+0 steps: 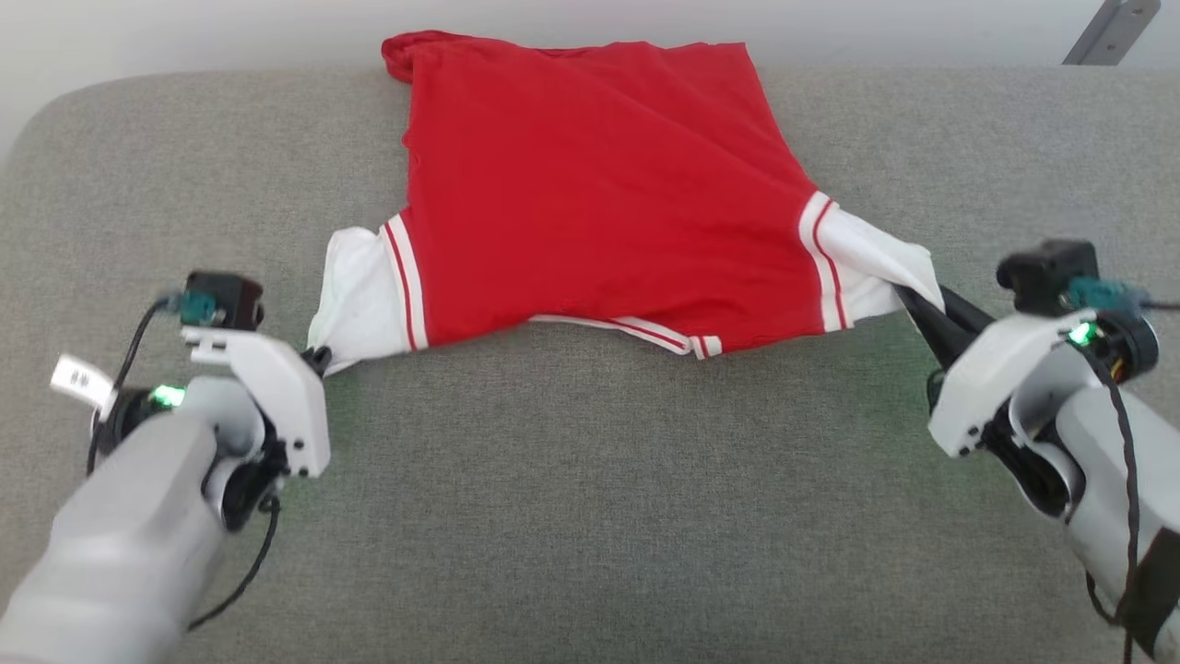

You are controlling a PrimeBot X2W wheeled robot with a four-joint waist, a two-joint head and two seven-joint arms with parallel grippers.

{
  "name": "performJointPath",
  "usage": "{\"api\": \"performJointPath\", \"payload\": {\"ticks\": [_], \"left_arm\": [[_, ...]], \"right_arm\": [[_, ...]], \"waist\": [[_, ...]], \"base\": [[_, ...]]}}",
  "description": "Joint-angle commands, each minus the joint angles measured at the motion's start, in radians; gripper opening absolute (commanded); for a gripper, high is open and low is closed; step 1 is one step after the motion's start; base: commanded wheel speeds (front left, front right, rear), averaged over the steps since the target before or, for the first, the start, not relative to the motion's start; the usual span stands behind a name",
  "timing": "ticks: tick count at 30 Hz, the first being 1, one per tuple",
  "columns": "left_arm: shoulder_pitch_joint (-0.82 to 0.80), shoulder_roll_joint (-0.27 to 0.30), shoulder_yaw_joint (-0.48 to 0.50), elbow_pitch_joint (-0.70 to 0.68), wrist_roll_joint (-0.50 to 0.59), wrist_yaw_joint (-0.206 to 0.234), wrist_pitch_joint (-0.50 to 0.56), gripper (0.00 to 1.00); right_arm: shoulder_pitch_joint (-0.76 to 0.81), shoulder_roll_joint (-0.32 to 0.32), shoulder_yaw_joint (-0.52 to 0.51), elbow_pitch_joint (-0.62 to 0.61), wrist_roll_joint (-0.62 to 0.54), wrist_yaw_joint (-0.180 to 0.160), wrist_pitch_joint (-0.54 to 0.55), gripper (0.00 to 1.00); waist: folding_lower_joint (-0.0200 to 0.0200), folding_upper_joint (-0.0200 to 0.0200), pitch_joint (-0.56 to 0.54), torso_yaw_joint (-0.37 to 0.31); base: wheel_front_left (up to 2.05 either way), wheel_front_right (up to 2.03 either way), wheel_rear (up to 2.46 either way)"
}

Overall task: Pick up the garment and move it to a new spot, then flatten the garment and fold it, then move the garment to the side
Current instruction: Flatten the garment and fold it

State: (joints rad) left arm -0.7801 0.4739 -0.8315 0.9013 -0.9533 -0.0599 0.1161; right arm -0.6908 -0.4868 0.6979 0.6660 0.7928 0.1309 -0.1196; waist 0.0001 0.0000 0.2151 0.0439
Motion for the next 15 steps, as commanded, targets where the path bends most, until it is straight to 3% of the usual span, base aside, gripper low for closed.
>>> {"api": "performJointPath", "payload": {"ticks": [1, 11, 15], "left_arm": [[0.036, 0.017, 0.012, -0.032, -0.018, 0.016, -0.022, 0.0], [0.263, 0.115, 0.069, -0.32, -0.052, 0.137, -0.156, 0.0], [0.372, 0.156, 0.084, -0.423, -0.088, 0.2, -0.142, 0.0]], "right_arm": [[0.026, 0.0, -0.016, -0.009, -0.021, 0.0, -0.023, 0.0], [0.206, 0.045, -0.206, -0.067, -0.154, 0.0, -0.126, 0.0], [0.293, 0.075, -0.267, -0.109, -0.205, 0.0, -0.114, 0.0]], "waist": [[-0.0001, 0.0, 0.0, -0.001], [-0.0001, 0.0, -0.006, -0.002], [-0.0001, 0.0, -0.008, -0.002]], "base": [[0.0, 0.0, 0.0], [0.0, 0.0, 0.0], [0.0, 0.0, 0.0]]}}
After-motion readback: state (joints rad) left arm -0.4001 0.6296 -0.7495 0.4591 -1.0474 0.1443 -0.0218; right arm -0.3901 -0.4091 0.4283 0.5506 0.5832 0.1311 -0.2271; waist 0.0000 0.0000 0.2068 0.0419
